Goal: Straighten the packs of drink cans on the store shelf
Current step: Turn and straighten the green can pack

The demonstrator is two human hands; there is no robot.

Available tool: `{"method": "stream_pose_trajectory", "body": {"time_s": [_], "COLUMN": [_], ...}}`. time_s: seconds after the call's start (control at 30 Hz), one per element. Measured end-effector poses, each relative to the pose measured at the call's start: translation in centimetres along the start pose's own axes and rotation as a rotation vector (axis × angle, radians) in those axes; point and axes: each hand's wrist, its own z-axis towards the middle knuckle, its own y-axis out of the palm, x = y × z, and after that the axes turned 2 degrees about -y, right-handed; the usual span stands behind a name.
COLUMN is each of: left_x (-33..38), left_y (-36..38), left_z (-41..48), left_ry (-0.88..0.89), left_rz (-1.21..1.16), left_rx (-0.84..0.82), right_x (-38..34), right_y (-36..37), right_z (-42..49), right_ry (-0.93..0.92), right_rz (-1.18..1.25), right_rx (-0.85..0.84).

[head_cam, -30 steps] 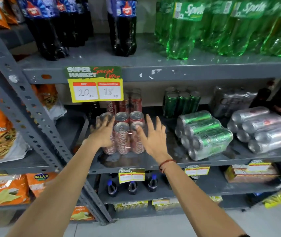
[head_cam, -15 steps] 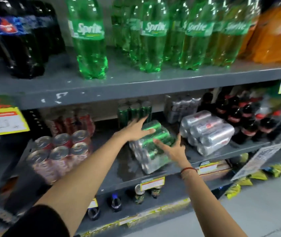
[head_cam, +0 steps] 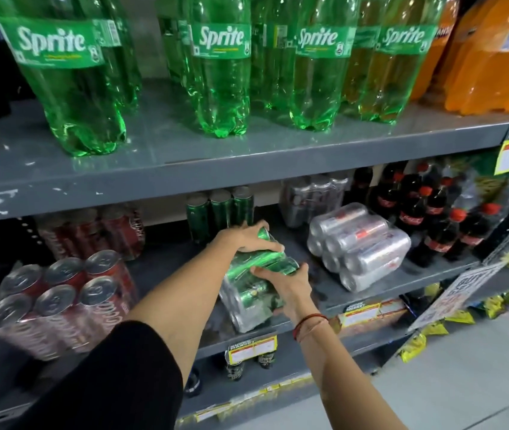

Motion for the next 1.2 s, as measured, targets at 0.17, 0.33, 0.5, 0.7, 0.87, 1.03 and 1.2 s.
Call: {"method": "stream_pose_trajectory", "body": {"time_s": [0.17, 0.33, 0.5, 0.7, 0.87, 1.03, 1.2], "left_x": [-1.2, -2.7, -4.9, -7.3, -7.4, -6.1, -2.4], "left_y": [0.6, 0.5, 2.6, 7.6, 10.2, 10.7, 9.7], "left_z": [-0.4, -2.5, -4.8, -6.7, -7.9, -9.1, -8.6], "left_ry": [0.032, 0.077, 0.060, 0.081, 0.089, 0.050, -0.219], "left_rz": [-0.067, -0.220, -0.463, -0.634, -0.634, -0.817, -1.076], "left_rx": [0.124, 0.454, 0.712, 0.812, 0.864, 0.952, 0.786], "right_x": [0.2, -0.1, -0.5, 2.3, 4.1, 2.6, -2.8], "right_y": [0.2, -0.2, 0.0, 1.3, 0.8, -1.2, -1.6], "right_z": [-0.2, -0.4, -0.1, 0.2, 0.6, 0.6, 3.2], "right_ry": [-0.118, -0.496, -0.838, -1.025, -1.065, -1.026, -0.747], "right_rz": [-0.072, -0.247, -0.476, -0.708, -0.770, -0.397, -0.365], "right_rx": [0.001, 0.002, -0.037, -0.035, -0.096, -0.168, -0.398]}}
